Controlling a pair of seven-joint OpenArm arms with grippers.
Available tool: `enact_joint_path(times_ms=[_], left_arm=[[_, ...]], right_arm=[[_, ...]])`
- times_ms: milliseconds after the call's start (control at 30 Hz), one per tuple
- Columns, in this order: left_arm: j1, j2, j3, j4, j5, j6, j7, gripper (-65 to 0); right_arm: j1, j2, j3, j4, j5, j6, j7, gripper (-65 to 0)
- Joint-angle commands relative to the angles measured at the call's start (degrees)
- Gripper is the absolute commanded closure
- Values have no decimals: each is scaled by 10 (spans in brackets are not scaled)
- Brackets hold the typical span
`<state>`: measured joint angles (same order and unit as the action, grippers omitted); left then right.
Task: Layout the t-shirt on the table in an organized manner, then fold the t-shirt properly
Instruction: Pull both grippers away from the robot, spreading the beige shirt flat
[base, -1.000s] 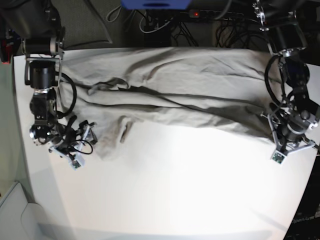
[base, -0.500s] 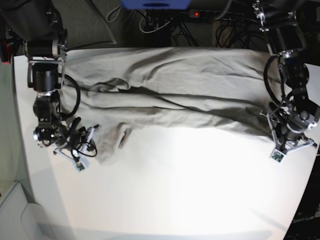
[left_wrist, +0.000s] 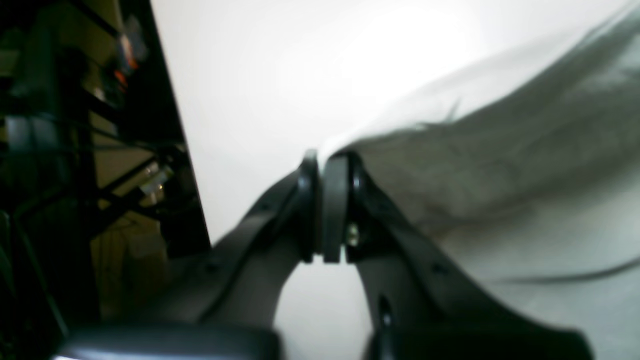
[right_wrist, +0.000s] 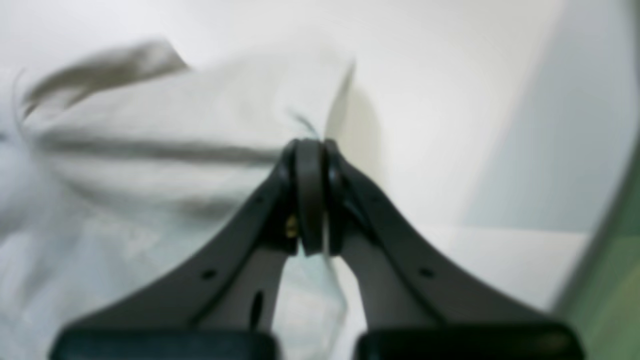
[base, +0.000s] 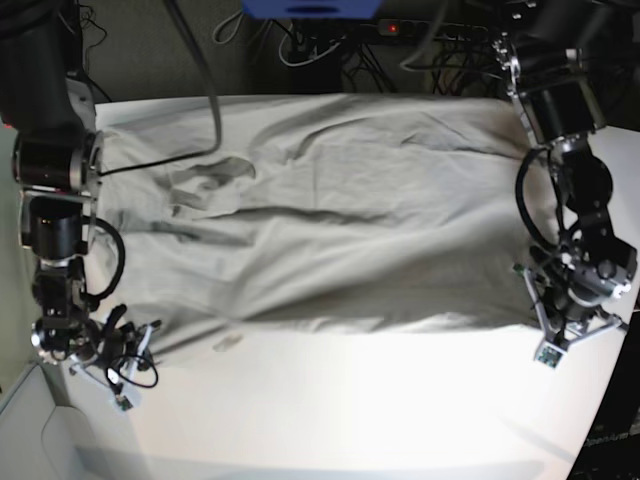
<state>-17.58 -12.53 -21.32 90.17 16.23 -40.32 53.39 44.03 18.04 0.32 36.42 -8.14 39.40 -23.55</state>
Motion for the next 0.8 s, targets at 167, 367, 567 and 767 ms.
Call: enact_joint_path(times_ms=[167,367,567,767], left_arm=[[-45,-6,-1,-20,1,3,-8,-5],[-45,-6,-1,-24,1,3,-12,-5],[-43,-6,-1,-24,1,3,-12,-5],[-32,-9,-2,-22,0,3,-12,-5]], right_arm=[[53,10,2,12,6,6,6,0],[66,10,2,12,5,6,6,0],[53,10,3,46,7,6,-32,0],[-33,10,32,177,6,6,-75,0]])
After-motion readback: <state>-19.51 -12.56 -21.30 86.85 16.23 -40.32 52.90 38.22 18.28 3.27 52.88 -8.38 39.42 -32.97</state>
